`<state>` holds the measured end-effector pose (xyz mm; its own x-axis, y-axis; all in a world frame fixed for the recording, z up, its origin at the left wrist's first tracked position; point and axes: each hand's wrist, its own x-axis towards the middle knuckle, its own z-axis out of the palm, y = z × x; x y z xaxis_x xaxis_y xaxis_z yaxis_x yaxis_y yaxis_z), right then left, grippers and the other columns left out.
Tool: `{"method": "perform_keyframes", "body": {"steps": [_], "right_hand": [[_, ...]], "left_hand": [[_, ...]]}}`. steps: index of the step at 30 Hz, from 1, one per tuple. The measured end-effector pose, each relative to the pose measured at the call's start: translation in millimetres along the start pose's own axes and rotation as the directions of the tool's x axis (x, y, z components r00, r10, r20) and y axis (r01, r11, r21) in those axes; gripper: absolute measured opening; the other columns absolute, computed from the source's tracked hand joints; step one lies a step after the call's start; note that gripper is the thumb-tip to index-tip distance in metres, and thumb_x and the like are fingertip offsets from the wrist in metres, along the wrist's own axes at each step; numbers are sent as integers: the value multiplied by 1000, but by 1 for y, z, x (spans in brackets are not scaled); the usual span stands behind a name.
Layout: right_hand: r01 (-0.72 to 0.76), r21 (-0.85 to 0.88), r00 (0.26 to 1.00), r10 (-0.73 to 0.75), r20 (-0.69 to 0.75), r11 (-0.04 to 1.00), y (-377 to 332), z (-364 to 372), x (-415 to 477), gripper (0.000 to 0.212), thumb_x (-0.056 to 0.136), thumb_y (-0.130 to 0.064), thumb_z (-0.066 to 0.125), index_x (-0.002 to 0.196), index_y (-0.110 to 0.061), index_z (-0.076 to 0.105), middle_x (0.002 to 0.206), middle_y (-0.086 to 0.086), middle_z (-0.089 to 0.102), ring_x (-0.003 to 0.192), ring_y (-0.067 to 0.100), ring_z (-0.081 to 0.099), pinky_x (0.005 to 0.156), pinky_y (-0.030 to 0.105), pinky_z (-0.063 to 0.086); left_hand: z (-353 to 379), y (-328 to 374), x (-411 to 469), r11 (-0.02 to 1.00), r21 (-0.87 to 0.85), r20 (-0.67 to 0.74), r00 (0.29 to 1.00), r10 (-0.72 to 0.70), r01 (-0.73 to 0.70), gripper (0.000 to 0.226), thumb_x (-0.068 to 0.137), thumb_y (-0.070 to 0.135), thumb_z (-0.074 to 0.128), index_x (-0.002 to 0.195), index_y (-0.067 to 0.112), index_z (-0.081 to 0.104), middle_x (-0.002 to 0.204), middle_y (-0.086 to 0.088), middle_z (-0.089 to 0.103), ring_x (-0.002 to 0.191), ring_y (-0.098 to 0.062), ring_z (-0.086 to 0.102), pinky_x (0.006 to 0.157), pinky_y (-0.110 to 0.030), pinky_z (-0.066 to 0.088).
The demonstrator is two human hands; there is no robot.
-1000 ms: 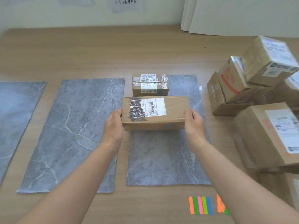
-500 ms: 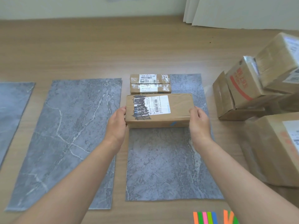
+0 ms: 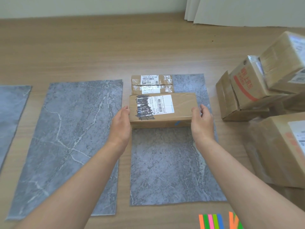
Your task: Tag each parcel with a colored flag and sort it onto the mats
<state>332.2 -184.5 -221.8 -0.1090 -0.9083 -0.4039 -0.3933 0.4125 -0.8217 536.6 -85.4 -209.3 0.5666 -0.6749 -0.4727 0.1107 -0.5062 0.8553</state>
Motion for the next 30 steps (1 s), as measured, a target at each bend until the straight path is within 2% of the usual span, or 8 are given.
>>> {"method": "perform_keyframes", "body": {"steps": [3, 4, 9, 11, 14, 19, 24, 30], "right_hand": [[48, -5, 999, -48, -12, 999, -8, -3, -5, 60, 98, -46, 45, 155, -26, 40, 155, -7, 41, 139, 14, 42, 114, 37, 33], [66, -2, 998, -66, -7, 998, -12, -5, -8, 59, 98, -46, 46, 154, -27, 41, 154, -8, 42, 138, 13, 42, 115, 38, 34], [143, 43, 988, -145, 59, 989, -32, -15, -29, 65, 90, -52, 44, 152, -30, 44, 152, -12, 46, 137, 9, 43, 119, 43, 34], [178, 80, 979, -185, 83, 981, -38, -19, -39, 61, 95, -46, 46, 153, -26, 45, 153, -10, 47, 139, 8, 43, 118, 36, 33], [224, 113, 961, -238, 138, 968, -44, -26, -58, 53, 104, -34, 47, 154, -19, 43, 156, -8, 45, 133, 0, 39, 105, 21, 30], [281, 143, 939, -302, 164, 949, -41, -35, -90, 51, 105, -34, 47, 153, -19, 45, 154, -8, 47, 128, -3, 41, 102, 18, 31], [312, 173, 928, -338, 156, 934, -33, -44, -132, 50, 105, -36, 46, 152, -19, 46, 154, -9, 47, 139, 3, 42, 117, 27, 32], [319, 200, 935, -342, 95, 927, -13, -50, -207, 48, 107, -36, 45, 151, -19, 49, 152, -8, 50, 137, 3, 43, 110, 21, 31]], "left_hand": [[1, 13, -8, 999, -32, -14, 1000, -7, 7, 38, 98, 47, 35, 122, 32, 60, 132, 13, 61, 126, -8, 52, 117, -42, 34], [1, 19, -12, 999, -39, -16, 1000, 4, -4, 37, 100, 43, 35, 126, 32, 58, 137, 10, 58, 130, -10, 49, 118, -42, 33], [-6, 35, -32, 998, -6, -49, 997, 66, -66, 57, 96, 49, 35, 147, 25, 49, 150, 8, 48, 140, -11, 40, 120, -46, 30], [-7, 41, -44, 996, -20, -64, 994, 87, -89, 53, 101, 44, 34, 148, 24, 47, 151, 7, 47, 139, -12, 40, 119, -45, 31], [-12, 44, -64, 993, -32, -71, 991, 114, -117, 52, 103, 42, 34, 150, 23, 45, 152, 5, 45, 140, -14, 39, 120, -45, 31], [-20, 40, -94, 987, -42, -43, 987, 155, -157, 52, 104, 43, 34, 151, 23, 43, 153, 4, 44, 141, -14, 38, 121, -44, 30], [-33, 31, -129, 978, -28, 43, 978, 206, -205, 65, 94, 55, 35, 150, 24, 45, 153, 5, 45, 141, -14, 39, 121, -46, 29], [-60, 7, -174, 973, -58, 152, 961, 229, -223, 52, 104, 45, 33, 151, 24, 42, 149, 6, 45, 142, -16, 38, 121, -46, 28]]}}
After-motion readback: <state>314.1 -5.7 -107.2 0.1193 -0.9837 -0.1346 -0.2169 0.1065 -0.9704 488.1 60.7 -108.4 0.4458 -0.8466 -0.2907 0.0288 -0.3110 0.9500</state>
